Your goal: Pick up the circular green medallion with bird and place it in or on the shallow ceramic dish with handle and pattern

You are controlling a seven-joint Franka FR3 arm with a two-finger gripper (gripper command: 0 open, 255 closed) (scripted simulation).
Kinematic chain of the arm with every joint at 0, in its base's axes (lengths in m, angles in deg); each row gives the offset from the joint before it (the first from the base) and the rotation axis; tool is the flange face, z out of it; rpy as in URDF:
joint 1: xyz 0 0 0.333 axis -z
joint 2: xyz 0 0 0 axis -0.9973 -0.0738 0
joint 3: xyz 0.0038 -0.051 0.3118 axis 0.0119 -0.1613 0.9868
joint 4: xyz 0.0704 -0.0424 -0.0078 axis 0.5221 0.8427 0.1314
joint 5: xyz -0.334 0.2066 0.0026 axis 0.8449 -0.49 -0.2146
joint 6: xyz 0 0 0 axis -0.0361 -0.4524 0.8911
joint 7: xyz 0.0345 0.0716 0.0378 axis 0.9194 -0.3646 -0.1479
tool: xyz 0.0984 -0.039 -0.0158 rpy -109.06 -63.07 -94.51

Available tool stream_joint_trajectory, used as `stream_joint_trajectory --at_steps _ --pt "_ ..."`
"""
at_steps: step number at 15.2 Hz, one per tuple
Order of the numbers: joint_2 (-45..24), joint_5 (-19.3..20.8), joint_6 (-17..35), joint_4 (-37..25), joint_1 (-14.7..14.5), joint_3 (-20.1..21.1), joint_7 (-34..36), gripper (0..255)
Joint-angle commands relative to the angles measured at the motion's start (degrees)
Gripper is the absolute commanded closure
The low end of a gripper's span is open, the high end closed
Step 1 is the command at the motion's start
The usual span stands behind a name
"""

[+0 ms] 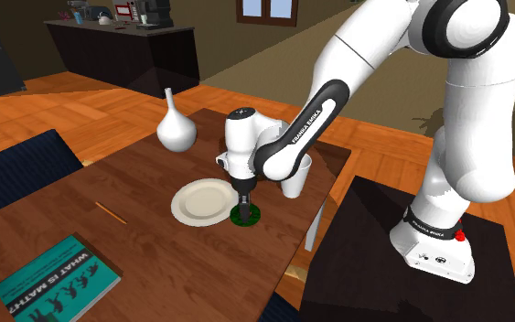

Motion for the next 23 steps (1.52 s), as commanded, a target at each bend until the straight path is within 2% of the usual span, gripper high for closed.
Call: stream_joint_trajectory --at_steps 1,4,5,14,23 --pt "0.0 0.0 0.1 0.0 0.0 0.0 0.0 0" --pt "0.0 0.0 0.0 0.0 0.0 0.0 0.0 0" --pt "0.0 0.0 0.0 0.0 0.0 0.0 0.0 255" --pt "0.0 0.0 0.1 0.0 0.0 0.0 0.0 255" --pt "5.6 -2.2 -6.1 -0.7 0.7 0.9 -1.4 255"
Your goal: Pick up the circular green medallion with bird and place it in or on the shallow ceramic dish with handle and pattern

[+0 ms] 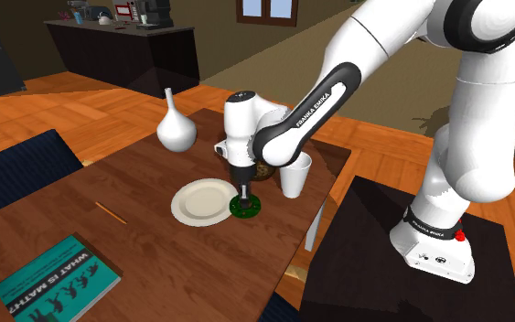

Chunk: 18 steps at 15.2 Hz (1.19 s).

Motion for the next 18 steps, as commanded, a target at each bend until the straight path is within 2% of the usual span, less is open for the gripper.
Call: stream_joint_trajectory --at_steps 1,14,18 --pt "1.0 -0.4 -1.4 -0.4 0.2 0.1 -0.4 255" --pt "7.5 -2.7 -10.6 -3.3 0.6 0.6 -1.9 255" --pt "7.4 -3.0 -11.3 -4.0 3.6 -1.9 -7.6 255"
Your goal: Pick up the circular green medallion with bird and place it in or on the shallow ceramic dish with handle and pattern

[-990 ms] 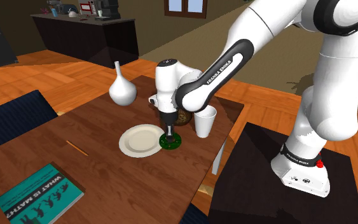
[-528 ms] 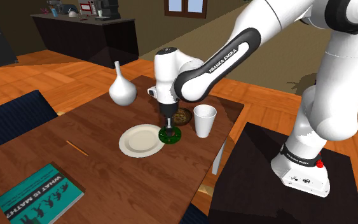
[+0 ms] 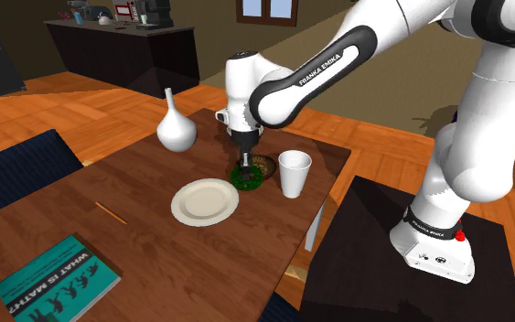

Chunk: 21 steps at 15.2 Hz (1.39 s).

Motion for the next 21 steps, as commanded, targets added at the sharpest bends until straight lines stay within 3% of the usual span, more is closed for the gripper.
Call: stream_joint_trajectory --at_steps 1,9,17,21 --pt "-0.3 0.0 -0.4 -0.7 1.5 -1.2 -2.8 255" --pt "-3.3 -0.1 -2.7 -5.9 7.3 -6.0 -13.4 255" --pt "-9.3 -0.4 -6.3 -15.5 12.9 -9.9 -23.2 255" --pt "-10.7 -0.4 -3.6 -14.1 12.9 -9.9 -23.1 255"
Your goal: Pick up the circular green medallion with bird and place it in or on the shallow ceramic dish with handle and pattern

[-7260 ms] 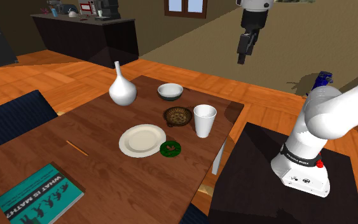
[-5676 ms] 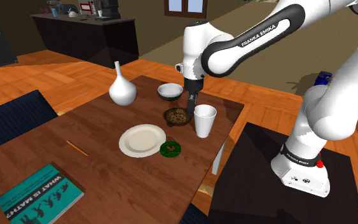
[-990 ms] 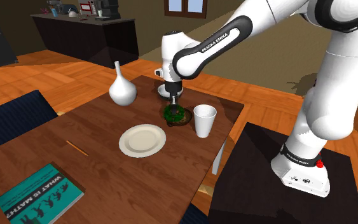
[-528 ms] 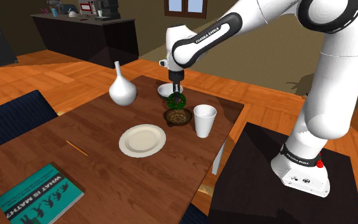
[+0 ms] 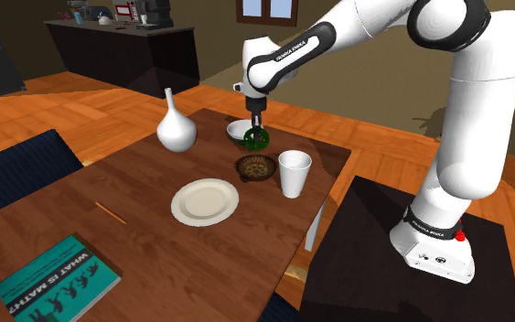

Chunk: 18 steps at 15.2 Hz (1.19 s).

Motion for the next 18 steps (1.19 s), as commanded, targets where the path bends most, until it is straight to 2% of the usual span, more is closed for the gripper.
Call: stream_joint_trajectory --at_steps 1,13,18 --pt "-0.8 0.0 1.3 0.4 0.0 0.0 0.0 255" --pt "-6.0 0.2 9.0 3.0 -0.1 -0.1 0.0 255" --pt "-6.0 0.2 9.0 3.0 -0.1 -0.1 0.0 255"
